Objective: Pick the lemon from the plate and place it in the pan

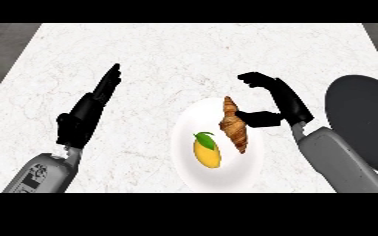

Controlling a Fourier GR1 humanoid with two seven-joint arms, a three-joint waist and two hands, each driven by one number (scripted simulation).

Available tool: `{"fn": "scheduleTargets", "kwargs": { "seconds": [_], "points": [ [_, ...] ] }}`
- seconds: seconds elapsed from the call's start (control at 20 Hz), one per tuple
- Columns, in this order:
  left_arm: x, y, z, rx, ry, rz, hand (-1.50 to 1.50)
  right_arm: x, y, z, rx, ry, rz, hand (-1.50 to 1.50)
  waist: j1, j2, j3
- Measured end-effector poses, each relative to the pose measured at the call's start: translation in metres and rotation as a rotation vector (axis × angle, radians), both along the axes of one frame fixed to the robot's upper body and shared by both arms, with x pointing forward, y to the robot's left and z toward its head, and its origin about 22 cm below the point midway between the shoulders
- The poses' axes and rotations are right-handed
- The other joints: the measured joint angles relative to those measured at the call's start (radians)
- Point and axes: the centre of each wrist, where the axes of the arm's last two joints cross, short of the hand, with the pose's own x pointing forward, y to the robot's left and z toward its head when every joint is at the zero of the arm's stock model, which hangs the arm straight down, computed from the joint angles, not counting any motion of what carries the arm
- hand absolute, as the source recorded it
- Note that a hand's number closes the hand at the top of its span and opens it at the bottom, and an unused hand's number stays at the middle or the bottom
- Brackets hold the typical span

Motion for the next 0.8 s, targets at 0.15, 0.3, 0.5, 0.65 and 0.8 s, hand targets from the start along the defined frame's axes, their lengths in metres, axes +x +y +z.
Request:
{"fn": "scheduleTargets", "kwargs": {
  "seconds": [0.15,0.3,0.5,0.65,0.8],
  "points": [
    [0.0,0.007,0.008,0.005,0.041,0.014,0.0,-0.007,0.026,-0.036,0.011,-0.001,0.012,-1.5,-0.022,-0.006,0.002],
    [-0.001,0.012,0.005,0.006,0.072,0.027,0.0,-0.008,0.039,-0.038,-0.038,0.041,0.088,-1.5,-0.04,-0.011,0.003],
    [-0.002,0.009,0.009,0.005,0.09,0.029,0.0,0.0,0.055,-0.025,-0.215,0.086,0.176,-1.5,-0.045,-0.015,0.003],
    [-0.005,0.008,0.003,0.007,0.091,0.031,0.0,0.011,0.068,-0.003,-0.36,0.123,0.234,-1.5,-0.048,-0.016,0.002],
    [-0.004,0.008,0.003,0.008,0.092,0.028,0.0,0.018,0.087,0.015,-0.509,0.194,0.306,-1.5,-0.047,-0.016,0.001]
  ]
}}
